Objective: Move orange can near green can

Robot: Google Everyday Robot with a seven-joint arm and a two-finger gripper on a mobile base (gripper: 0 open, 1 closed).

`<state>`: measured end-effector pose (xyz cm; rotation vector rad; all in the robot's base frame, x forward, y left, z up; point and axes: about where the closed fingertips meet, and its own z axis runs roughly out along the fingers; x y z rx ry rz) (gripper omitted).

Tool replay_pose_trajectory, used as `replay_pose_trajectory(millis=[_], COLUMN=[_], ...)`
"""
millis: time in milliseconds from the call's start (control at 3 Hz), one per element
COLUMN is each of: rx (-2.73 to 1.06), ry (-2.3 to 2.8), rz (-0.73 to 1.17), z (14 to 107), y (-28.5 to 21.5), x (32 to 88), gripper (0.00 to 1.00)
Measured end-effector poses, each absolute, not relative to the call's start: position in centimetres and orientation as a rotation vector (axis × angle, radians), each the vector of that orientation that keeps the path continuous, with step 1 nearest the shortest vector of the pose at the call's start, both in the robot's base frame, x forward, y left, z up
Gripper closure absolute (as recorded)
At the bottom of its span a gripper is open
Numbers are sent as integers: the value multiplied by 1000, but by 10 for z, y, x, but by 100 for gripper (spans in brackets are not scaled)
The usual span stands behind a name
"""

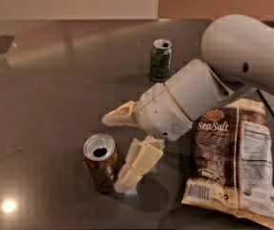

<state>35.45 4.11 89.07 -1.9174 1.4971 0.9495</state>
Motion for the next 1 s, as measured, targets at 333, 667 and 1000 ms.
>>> replay_pose_trajectory(millis=[333, 667, 1000], rx=[-1912, -1893, -1866], ry=[1462, 1438, 1442], rz=[991, 1018, 1011], z=[893, 901, 911], y=[47, 47, 38], x=[350, 349, 357], gripper=[41, 65, 87])
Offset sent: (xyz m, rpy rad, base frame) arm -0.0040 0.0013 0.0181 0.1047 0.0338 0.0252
